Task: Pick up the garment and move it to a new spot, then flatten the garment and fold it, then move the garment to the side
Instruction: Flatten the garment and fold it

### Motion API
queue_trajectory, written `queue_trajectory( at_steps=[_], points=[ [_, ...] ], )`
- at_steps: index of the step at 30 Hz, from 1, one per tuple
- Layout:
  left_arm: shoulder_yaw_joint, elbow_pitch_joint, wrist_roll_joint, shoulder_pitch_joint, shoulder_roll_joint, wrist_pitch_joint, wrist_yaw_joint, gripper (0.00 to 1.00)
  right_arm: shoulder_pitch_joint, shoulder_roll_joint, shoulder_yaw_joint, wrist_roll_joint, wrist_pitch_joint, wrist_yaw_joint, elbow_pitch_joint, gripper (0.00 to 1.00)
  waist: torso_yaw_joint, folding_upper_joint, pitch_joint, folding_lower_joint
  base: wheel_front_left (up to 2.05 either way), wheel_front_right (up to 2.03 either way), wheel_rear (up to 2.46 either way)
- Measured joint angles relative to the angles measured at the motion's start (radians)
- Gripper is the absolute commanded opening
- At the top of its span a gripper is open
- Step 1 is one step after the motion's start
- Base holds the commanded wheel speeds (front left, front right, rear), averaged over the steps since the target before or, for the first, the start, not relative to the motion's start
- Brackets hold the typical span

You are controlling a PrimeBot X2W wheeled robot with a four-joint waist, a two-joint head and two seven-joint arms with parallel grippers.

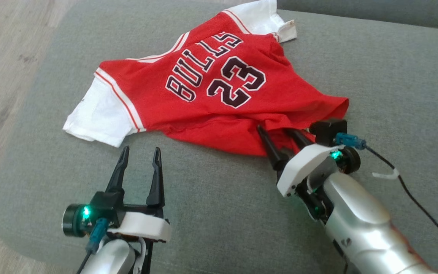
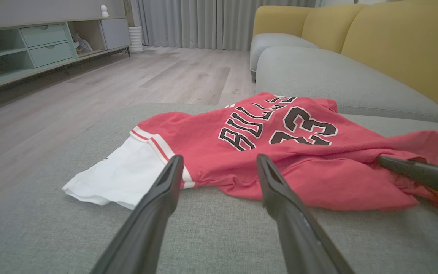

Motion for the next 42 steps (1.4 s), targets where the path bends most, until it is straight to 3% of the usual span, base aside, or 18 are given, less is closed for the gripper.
queue_trajectory(
  at_steps=[1,2,10,19,23,32,33,34,42],
  points=[
    [0.001,0.002,0.000,0.000,-0.002,0.000,0.000,1.00,-0.011,0.000,0.002,0.000,-0.009,0.000,0.013,0.47,0.003,0.0000,0.003,0.0000,0.00,0.00,0.00],
    [0.002,0.004,0.001,0.000,-0.003,0.000,0.000,1.00,-0.020,0.000,0.003,0.003,-0.020,0.000,0.024,0.00,0.005,0.0000,0.006,-0.0001,0.00,0.00,0.00],
    [0.034,0.019,0.009,0.000,-0.005,0.000,-0.009,1.00,-0.037,-0.003,0.066,0.035,-0.130,0.000,0.021,0.00,-0.030,0.0000,-0.010,-0.0001,0.00,0.00,0.00],
    [0.052,0.024,0.019,0.022,0.008,0.000,-0.017,1.00,0.115,-0.003,0.051,0.024,-0.170,0.000,-0.150,0.00,-0.117,0.0000,-0.105,-0.0002,0.00,0.00,0.00],
    [0.052,0.028,0.019,0.059,0.013,0.000,-0.016,1.00,0.235,-0.006,0.033,-0.004,-0.101,0.000,-0.255,0.00,-0.147,0.0000,-0.159,-0.0003,0.00,0.00,0.00],
    [0.055,0.023,0.015,0.099,0.019,0.000,-0.009,1.00,0.437,-0.026,0.018,-0.028,0.183,0.000,-0.538,0.00,-0.186,0.0000,-0.224,-0.0004,0.00,0.00,0.00],
    [0.056,0.023,0.015,0.100,0.020,0.000,-0.007,1.00,0.456,-0.026,-0.001,-0.043,0.192,0.000,-0.558,0.70,-0.187,0.0000,-0.225,-0.0003,0.00,0.00,0.00],
    [0.056,0.023,0.015,0.100,0.020,0.000,-0.007,1.00,0.456,-0.026,-0.001,-0.043,0.192,0.000,-0.558,1.00,-0.187,0.0000,-0.225,-0.0003,0.00,0.00,0.00],
    [0.056,0.017,0.015,0.106,0.021,0.000,-0.007,1.00,0.501,-0.012,-0.126,-0.104,0.210,0.000,-0.708,1.00,-0.186,0.0000,-0.225,-0.0002,0.00,0.00,0.00]
  ],
)
